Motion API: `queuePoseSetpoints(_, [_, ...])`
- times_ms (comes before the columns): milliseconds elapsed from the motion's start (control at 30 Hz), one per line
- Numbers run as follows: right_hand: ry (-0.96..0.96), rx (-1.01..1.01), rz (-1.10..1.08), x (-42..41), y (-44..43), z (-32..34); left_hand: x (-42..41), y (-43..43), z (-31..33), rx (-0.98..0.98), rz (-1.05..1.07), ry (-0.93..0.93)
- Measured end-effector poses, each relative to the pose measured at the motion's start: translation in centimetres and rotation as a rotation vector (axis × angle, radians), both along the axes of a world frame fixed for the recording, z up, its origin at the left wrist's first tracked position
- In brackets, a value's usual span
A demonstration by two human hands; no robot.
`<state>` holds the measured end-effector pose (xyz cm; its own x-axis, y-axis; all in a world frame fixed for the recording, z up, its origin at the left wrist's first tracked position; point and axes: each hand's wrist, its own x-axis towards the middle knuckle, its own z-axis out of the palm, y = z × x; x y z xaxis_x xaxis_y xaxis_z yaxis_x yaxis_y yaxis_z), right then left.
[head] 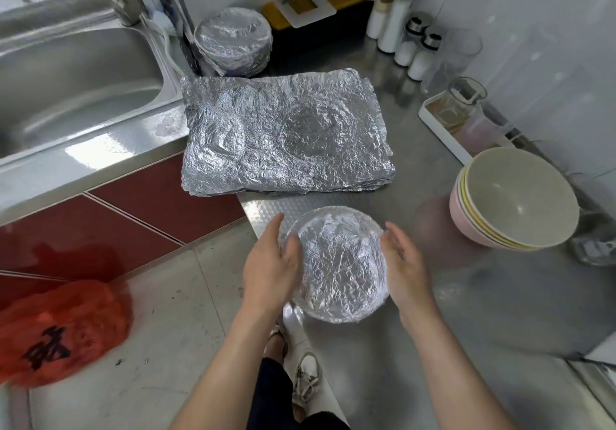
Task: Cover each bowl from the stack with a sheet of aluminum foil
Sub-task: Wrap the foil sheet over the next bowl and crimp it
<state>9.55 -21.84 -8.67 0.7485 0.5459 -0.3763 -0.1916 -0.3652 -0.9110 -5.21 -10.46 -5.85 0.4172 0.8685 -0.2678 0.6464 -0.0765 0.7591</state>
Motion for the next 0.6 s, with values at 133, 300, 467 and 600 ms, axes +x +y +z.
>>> queuePoseSetpoints(133, [-0.091,0.035,-0.069,-1.3,0.8,-1.0,1.7,0.9,-1.0,-0.171,-0.029,-0.213])
queuePoseSetpoints(300, [-0.206,0.023,-0.036,-1.2,1.3,-1.2,2.3,0.8,-2.4,-0.062,0.070,-0.175])
queuePoseSetpoints(467, [-0.278,-0.046,0.116,0.2,1.8,-1.7,2.2,-0.4,-2.8,-0.020,0.226,-0.145])
queuePoseSetpoints(600, [-0.296,-0.091,0.351,2.1,3.7,0.4,2.0,-2.2,-1.7,-0.139,0.427,-0.242])
